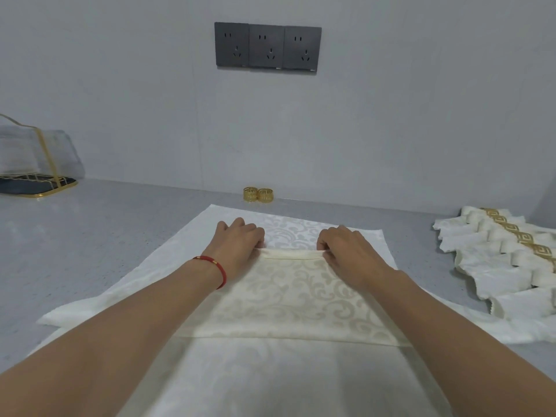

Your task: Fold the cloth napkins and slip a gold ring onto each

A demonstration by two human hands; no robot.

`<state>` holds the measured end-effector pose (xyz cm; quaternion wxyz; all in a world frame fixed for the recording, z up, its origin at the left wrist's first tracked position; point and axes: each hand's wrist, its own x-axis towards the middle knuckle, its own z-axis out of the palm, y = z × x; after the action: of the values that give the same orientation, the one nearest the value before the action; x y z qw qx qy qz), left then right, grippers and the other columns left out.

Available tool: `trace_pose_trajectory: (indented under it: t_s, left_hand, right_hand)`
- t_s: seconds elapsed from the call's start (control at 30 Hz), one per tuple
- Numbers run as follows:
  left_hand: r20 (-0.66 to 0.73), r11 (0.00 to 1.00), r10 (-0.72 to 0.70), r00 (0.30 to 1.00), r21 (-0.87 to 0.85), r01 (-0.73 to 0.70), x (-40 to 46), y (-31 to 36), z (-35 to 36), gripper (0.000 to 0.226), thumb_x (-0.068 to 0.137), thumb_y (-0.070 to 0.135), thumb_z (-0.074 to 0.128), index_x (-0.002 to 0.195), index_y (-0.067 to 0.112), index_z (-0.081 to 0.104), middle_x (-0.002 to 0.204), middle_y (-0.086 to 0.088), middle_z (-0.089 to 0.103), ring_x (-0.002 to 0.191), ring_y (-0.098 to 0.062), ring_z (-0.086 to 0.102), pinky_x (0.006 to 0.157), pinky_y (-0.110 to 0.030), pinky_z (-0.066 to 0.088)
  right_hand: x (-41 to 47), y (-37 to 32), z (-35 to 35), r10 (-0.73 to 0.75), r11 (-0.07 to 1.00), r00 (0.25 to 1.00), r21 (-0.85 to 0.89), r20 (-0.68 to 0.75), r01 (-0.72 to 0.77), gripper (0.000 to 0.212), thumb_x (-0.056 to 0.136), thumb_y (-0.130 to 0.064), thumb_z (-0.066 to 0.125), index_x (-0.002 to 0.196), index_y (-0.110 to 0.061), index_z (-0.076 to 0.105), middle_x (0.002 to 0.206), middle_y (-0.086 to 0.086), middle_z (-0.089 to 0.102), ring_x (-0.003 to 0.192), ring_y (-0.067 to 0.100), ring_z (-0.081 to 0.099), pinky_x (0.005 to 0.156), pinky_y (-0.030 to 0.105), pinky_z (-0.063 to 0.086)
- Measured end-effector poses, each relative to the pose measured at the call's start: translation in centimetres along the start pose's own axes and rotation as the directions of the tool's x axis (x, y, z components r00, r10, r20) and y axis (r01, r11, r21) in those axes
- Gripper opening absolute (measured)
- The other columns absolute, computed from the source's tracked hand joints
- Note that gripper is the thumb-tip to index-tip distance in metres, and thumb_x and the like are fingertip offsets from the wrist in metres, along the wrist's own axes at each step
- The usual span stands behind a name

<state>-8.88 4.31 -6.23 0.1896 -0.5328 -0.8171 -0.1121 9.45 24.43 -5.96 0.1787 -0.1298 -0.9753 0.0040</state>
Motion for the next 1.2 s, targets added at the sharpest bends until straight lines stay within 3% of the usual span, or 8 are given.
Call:
trace_pose_trajectory:
  t_s: [0.17, 0.33, 0.43, 0.67, 0.83, 1.0, 1.1, 1.2]
  left_hand:
    - [0.069, 0.989, 0.139, 0.988, 0.032, -0.141, -1.2, -0.1, -1.3, 0.026, 0.088, 0.003, 0.053, 0.099, 0.026, 0.060, 0.096, 0.011, 0.057, 0.094, -0.016, 0.051, 0.075, -0.030, 0.028]
    - [0.099, 0.892, -0.231, 0.968, -0.376, 0.251, -2.1, 0.3, -1.1, 0.027, 0.090, 0.009, 0.052, 0.099, 0.024, 0.072, 0.090, 0.010, 0.064, 0.091, -0.016, 0.062, 0.078, -0.024, 0.047]
    - [0.120, 0.906, -0.262, 0.957, -0.312, 0.287, -2.1, 0.1, 0.0, 0.025, 0.094, 0.011, 0.056, 0.111, 0.023, 0.071, 0.097, 0.004, 0.057, 0.101, -0.021, 0.058, 0.089, -0.035, 0.049]
    - [0.063, 0.994, -0.106, 0.992, 0.037, 0.104, -2.4, 0.9, -1.3, 0.009, 0.094, 0.017, 0.051, 0.095, 0.025, 0.056, 0.094, 0.005, 0.052, 0.093, -0.020, 0.038, 0.073, -0.033, 0.026]
    - [0.127, 0.977, 0.114, 0.985, 0.166, -0.134, -2.6, 1.1, -2.9, 0.032, 0.083, -0.006, 0.050, 0.098, 0.023, 0.053, 0.094, 0.004, 0.051, 0.085, -0.020, 0.046, 0.073, -0.031, 0.029]
    - [0.273, 0.990, 0.092, 0.958, -0.129, -0.058, -3.4, 0.2, -4.0, 0.025, 0.085, 0.001, 0.054, 0.095, 0.023, 0.060, 0.092, 0.013, 0.049, 0.091, -0.013, 0.051, 0.072, -0.022, 0.036]
    - [0.203, 0.889, -0.114, 0.972, -0.416, 0.191, -4.5, 0.1, -4.0, 0.021, 0.091, 0.013, 0.055, 0.093, 0.022, 0.074, 0.089, 0.015, 0.062, 0.083, -0.006, 0.058, 0.067, -0.012, 0.038]
    - [0.154, 0.781, -0.265, 0.952, -0.544, 0.306, -4.8, 0.0, -3.2, 0.019, 0.091, 0.014, 0.060, 0.094, 0.023, 0.076, 0.087, 0.007, 0.068, 0.078, -0.008, 0.063, 0.061, -0.006, 0.040]
  right_hand:
    - [-1.2, -0.2, -0.8, -0.093, 0.987, 0.990, -0.123, 0.107, 0.106, 0.026, 0.086, -0.005, 0.053, 0.104, -0.024, 0.057, 0.102, -0.009, 0.056, 0.092, 0.021, 0.051, 0.079, 0.037, 0.045]
    - [-0.8, -0.1, -0.5, 0.187, 0.952, 0.982, 0.241, 0.028, -0.188, 0.018, 0.095, -0.014, 0.056, 0.097, -0.024, 0.071, 0.095, -0.008, 0.069, 0.090, 0.017, 0.061, 0.085, 0.040, 0.053]
    - [-0.9, -0.2, -0.1, 0.203, 0.928, 0.977, 0.305, 0.067, -0.214, 0.014, 0.096, -0.015, 0.065, 0.104, -0.013, 0.076, 0.099, 0.001, 0.071, 0.089, 0.017, 0.060, 0.089, 0.040, 0.051]
    - [-2.3, -1.2, -1.4, -0.003, 0.993, 1.000, -0.118, 0.013, 0.005, 0.012, 0.096, -0.010, 0.052, 0.100, -0.021, 0.054, 0.102, -0.003, 0.061, 0.093, 0.023, 0.055, 0.077, 0.035, 0.037]
    - [-3.7, -1.4, -1.8, -0.246, 0.907, 0.968, -0.341, 0.052, 0.249, 0.033, 0.078, 0.004, 0.059, 0.105, -0.016, 0.060, 0.095, 0.003, 0.057, 0.083, 0.026, 0.055, 0.069, 0.034, 0.032]
    - [-4.1, -1.3, -2.5, -0.089, 0.972, 0.987, -0.205, 0.135, 0.115, 0.018, 0.095, -0.015, 0.050, 0.107, -0.020, 0.062, 0.104, -0.003, 0.060, 0.096, 0.023, 0.057, 0.078, 0.037, 0.046]
    - [-3.9, -0.7, -2.1, 0.054, 0.996, 0.995, 0.063, 0.088, -0.059, 0.032, 0.102, -0.032, 0.045, 0.080, -0.015, 0.062, 0.082, -0.001, 0.062, 0.083, 0.024, 0.058, 0.077, 0.041, 0.049]
    - [-3.9, 0.5, -1.5, 0.142, 0.949, 0.989, 0.276, 0.050, -0.150, 0.024, 0.101, -0.026, 0.052, 0.084, -0.018, 0.068, 0.085, -0.001, 0.068, 0.085, 0.024, 0.061, 0.080, 0.039, 0.050]
